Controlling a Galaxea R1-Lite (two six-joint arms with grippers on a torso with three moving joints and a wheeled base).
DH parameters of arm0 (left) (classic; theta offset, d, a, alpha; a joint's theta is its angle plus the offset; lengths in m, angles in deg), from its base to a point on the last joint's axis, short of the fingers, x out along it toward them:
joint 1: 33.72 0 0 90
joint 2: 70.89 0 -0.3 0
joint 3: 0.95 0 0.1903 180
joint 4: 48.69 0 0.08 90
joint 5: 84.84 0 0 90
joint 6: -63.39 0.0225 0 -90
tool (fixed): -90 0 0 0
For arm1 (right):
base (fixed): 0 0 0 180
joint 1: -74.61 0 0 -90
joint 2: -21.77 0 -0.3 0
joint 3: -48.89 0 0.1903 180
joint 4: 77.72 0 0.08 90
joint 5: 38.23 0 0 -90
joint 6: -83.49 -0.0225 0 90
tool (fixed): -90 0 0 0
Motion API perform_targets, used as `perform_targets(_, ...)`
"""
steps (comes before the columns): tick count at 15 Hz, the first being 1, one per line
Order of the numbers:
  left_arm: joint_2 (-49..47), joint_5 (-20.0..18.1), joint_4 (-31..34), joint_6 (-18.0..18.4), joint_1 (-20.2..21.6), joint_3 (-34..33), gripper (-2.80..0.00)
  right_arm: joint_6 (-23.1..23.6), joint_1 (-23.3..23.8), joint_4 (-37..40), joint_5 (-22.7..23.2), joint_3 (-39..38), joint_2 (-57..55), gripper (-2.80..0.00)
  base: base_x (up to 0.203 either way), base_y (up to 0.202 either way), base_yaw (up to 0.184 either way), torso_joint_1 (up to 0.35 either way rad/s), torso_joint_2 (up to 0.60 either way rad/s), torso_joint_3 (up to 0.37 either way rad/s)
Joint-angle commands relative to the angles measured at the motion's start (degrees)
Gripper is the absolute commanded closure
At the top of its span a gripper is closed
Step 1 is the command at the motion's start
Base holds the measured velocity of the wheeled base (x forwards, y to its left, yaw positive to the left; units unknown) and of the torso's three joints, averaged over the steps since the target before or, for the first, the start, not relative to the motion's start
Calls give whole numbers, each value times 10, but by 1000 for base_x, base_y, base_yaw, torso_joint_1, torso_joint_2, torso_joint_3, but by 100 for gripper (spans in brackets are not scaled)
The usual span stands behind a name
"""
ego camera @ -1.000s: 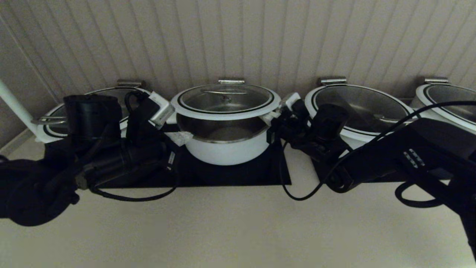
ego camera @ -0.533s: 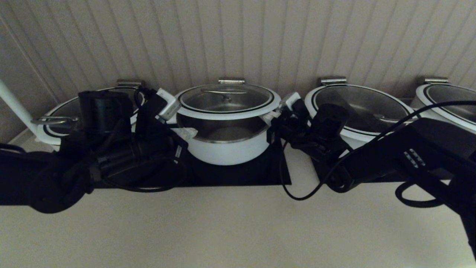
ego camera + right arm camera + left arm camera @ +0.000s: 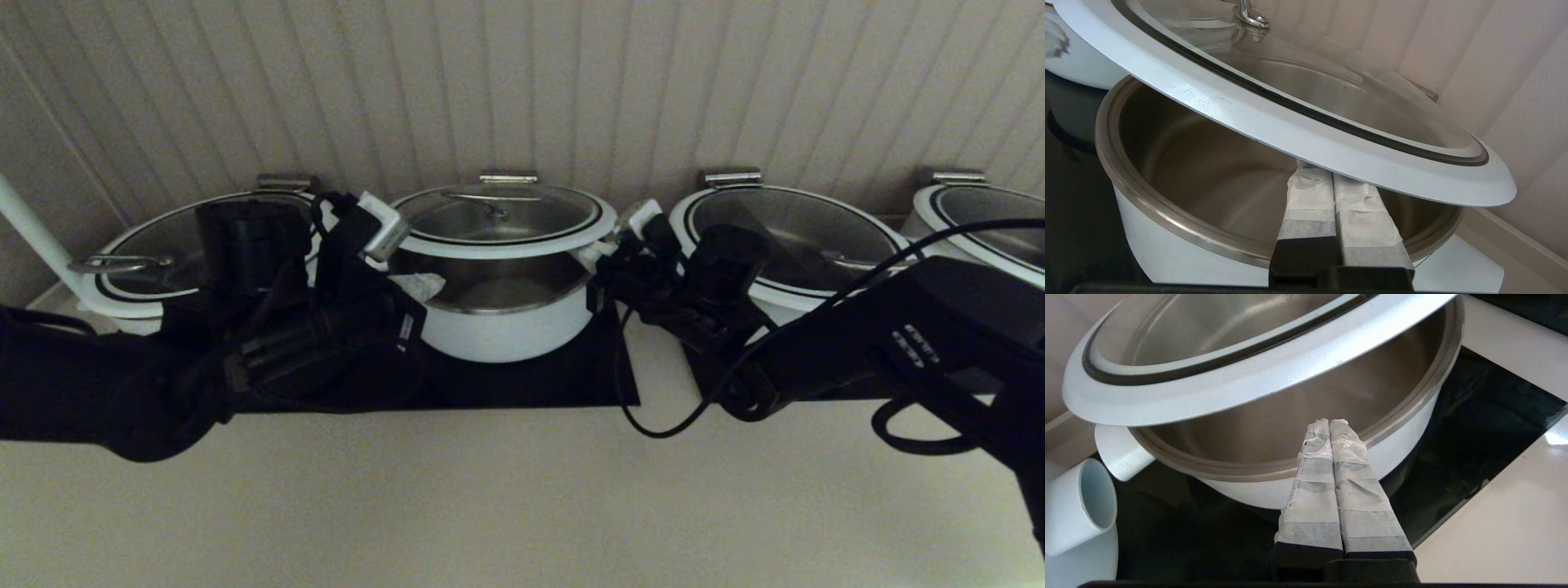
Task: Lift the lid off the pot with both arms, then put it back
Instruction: Open the pot lid completely
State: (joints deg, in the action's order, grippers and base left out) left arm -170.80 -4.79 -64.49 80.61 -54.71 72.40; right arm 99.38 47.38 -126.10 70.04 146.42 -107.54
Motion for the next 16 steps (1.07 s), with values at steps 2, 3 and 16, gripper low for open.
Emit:
perform_targets(2, -14, 1, -3, 1, 0, 27, 0, 1, -2, -5, 1, 0, 2, 0, 0, 0, 0, 0, 0, 0)
perform_targets(3, -17, 3, -3, 1, 0, 33, 0, 1, -3, -5, 1, 0, 2, 0, 0, 0, 0, 0, 0, 0)
perform_targets(16, -24, 5, -4, 1, 0, 45, 0, 2, -3, -7, 2, -7, 17, 0, 0, 0, 0, 0, 0, 0)
